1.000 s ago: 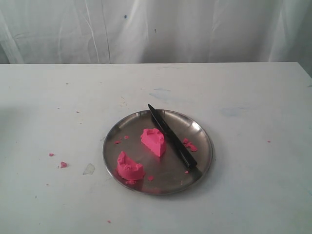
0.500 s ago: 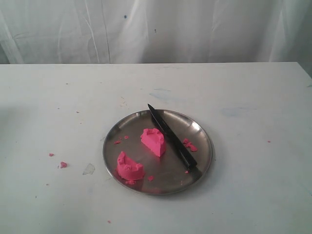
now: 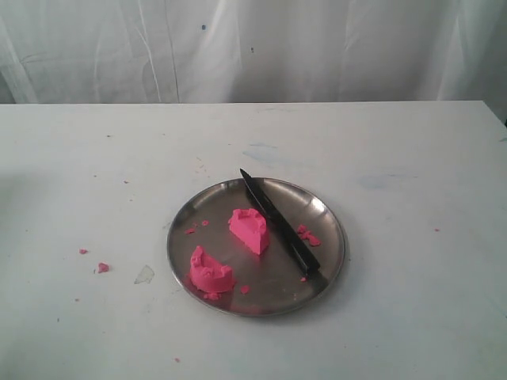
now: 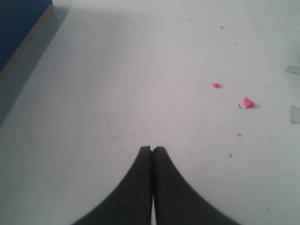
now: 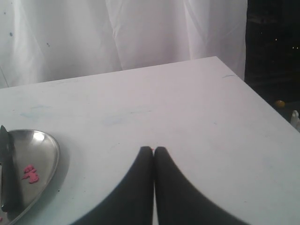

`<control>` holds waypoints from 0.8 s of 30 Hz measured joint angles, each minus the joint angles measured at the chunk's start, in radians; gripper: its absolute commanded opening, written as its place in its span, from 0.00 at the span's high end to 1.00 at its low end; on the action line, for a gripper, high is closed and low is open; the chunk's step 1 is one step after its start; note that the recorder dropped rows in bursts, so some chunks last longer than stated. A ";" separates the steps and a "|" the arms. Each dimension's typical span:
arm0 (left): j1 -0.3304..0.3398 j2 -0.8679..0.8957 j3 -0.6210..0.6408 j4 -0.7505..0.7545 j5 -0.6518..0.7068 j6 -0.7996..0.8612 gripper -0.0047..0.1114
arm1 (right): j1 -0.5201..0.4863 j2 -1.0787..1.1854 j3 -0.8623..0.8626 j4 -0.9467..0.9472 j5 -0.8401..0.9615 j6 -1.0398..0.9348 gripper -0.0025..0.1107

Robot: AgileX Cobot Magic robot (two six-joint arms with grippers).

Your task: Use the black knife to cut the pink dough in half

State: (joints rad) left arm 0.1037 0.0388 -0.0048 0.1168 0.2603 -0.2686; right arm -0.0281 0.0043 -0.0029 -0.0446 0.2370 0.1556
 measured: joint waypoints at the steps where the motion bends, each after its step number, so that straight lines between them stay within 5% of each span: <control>1: 0.000 -0.015 0.000 0.000 -0.005 0.038 0.96 | 0.000 0.000 0.000 0.000 0.000 0.000 0.98; 7: 0.000 -0.034 0.000 0.004 -0.011 0.251 0.96 | 0.000 0.000 0.000 0.000 0.000 0.000 0.98; 24: 0.000 -0.034 0.000 0.004 -0.023 0.251 0.96 | 0.000 0.000 0.000 0.000 0.000 0.000 0.98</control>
State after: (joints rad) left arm 0.1037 0.0051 -0.0048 0.1208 0.2373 -0.0172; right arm -0.0281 0.0043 -0.0029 -0.0446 0.2370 0.1556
